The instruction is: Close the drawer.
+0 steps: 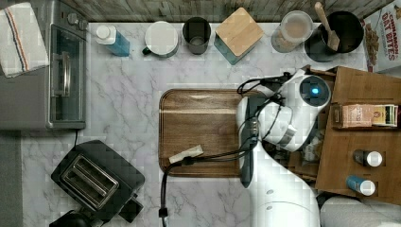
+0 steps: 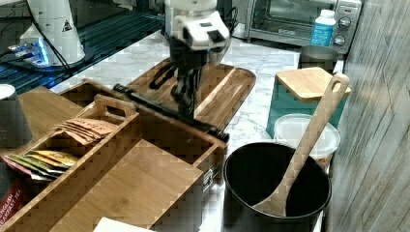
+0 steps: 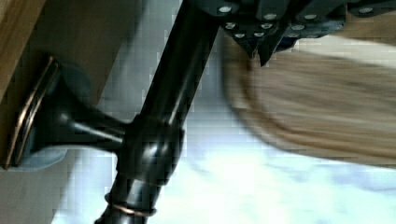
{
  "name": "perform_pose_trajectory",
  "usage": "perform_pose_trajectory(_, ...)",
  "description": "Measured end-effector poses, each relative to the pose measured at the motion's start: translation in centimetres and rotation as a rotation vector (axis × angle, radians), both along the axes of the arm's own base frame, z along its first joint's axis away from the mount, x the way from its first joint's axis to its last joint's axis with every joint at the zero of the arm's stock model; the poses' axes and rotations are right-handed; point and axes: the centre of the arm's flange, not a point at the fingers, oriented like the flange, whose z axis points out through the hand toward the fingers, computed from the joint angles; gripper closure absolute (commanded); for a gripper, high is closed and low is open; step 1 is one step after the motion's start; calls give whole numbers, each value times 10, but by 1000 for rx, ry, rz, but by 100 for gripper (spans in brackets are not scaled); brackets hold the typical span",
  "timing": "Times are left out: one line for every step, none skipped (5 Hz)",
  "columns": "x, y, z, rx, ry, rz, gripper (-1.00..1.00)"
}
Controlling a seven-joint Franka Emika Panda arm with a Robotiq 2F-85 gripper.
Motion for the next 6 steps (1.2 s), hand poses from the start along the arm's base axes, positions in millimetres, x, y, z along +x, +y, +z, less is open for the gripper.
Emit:
perform_pose_trajectory(-13, -49, 0, -31, 11, -76, 100)
perform_pose_trajectory(-26, -78, 11, -38, 72, -199, 100)
perform_pose_trajectory(-23, -74, 15, -74, 93, -290, 100)
perform_pose_trajectory(-22, -67, 14, -117, 101, -263, 100)
perform_pose_trajectory(-23, -65, 14, -128, 91, -261, 100)
perform_pose_trajectory(-24, -63, 15, -137, 92, -250, 100)
